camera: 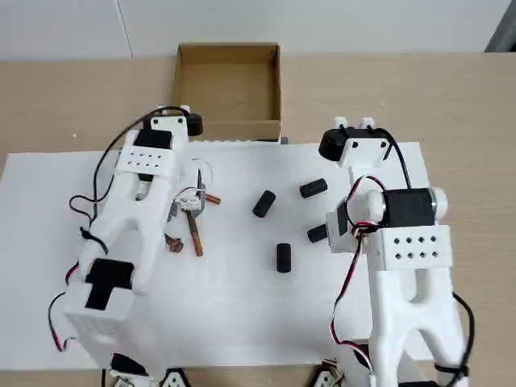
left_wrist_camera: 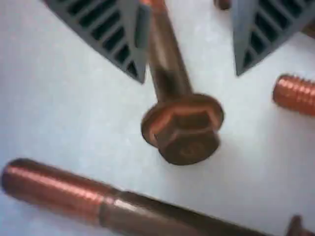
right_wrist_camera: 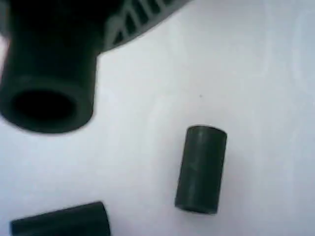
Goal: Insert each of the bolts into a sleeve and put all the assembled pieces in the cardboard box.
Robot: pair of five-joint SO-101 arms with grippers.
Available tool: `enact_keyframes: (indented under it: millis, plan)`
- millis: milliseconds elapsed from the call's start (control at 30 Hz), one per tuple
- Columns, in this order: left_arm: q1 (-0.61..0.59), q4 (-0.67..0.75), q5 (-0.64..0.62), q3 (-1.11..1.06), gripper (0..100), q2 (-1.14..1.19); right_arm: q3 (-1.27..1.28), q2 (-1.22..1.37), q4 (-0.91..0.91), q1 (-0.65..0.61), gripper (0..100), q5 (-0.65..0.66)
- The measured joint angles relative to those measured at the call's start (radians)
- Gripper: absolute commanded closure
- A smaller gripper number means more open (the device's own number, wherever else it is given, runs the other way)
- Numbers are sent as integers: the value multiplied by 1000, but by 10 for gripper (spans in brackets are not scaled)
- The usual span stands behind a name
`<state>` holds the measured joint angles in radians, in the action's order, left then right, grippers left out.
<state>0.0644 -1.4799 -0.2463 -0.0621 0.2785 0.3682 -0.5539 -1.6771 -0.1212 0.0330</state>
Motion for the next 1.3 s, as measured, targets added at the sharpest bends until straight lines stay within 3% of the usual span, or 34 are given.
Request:
enact_keyframes:
  millis: [233,367,767,900,1100,1300]
  plan:
    - [2,11,3,8,896,89,0,0,0,0,994,0]
    - [8,17,3,11,997,95,0,0,0,0,994,0]
    - [17,26,8,14,995,95,0,-6,0,-2,995,0]
    - [25,-72,12,68,995,98,-20,-6,-14,-2,995,0]
    - [26,-192,18,187,995,-32,-51,-44,-29,-2,995,0]
    - [26,-221,140,219,995,-253,-51,-239,-34,-2,995,0]
